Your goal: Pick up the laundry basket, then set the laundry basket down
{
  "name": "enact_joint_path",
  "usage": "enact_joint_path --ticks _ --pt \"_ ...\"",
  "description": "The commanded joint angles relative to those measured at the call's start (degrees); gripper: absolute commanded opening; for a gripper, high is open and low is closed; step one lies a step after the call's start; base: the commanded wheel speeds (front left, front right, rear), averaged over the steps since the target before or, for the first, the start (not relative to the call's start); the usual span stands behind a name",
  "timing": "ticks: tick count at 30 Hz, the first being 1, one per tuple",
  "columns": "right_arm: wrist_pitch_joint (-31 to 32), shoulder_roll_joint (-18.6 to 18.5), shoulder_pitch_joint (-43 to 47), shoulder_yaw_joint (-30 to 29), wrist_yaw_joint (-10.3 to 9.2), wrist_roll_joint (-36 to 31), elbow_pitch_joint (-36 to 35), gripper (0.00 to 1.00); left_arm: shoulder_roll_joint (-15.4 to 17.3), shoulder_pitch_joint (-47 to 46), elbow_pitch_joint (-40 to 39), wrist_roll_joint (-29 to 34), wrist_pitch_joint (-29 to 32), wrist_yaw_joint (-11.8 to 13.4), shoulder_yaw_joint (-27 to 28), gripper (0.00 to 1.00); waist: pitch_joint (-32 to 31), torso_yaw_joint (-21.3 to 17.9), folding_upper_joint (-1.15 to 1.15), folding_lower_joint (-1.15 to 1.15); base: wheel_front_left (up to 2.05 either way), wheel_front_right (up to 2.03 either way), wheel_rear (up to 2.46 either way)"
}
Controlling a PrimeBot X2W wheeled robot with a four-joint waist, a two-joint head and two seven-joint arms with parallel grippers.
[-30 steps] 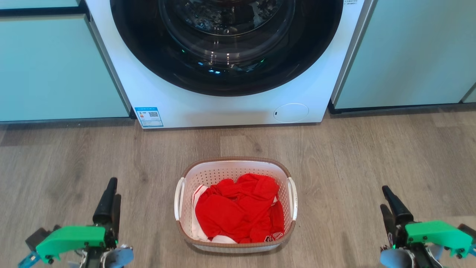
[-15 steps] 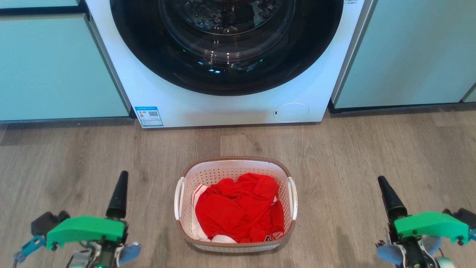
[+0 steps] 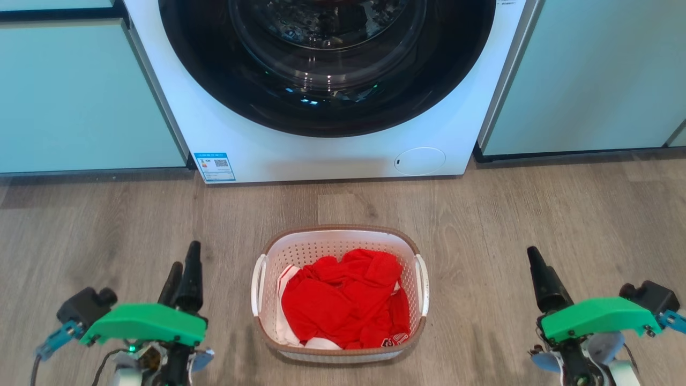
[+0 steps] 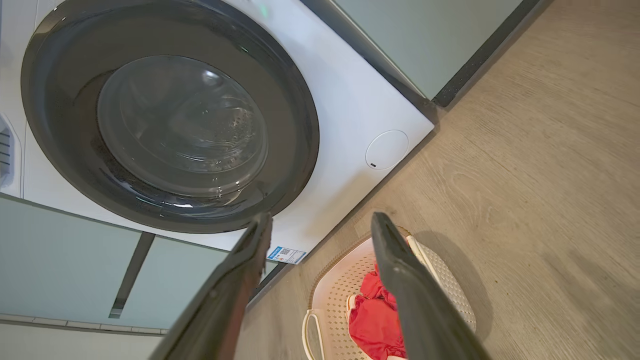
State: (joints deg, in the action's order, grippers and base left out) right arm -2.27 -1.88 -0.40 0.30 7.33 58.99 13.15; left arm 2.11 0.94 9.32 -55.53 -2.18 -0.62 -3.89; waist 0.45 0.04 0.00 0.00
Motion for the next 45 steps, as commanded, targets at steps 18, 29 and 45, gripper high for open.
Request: enact_joint_path --ticks 18,29,45 --pt "-3.5 -0.6 -2.3 3.7 0.09 -13.8 -1.9 1.00 2.2 -1.1 -2.5 15.3 -3.6 3.4 -3.2 1.00 -0.5 0.0 0.00 0.00 0.00 0.00 0.00" --pt "-5.3 -0.7 -2.3 5.1 0.10 -21.4 -2.2 1.00 3.2 -0.4 -2.9 23.2 -5.4 5.6 -5.8 1.00 -0.6 -0.1 0.00 0.00 0.00 0.00 0.00" --pt "-8.0 -0.8 -2.4 7.3 0.12 -32.0 -2.8 1.00 4.0 0.5 -4.2 33.7 -8.1 8.1 -7.9 1.00 -0.5 -0.1 0.00 0.00 0.00 0.00 0.00"
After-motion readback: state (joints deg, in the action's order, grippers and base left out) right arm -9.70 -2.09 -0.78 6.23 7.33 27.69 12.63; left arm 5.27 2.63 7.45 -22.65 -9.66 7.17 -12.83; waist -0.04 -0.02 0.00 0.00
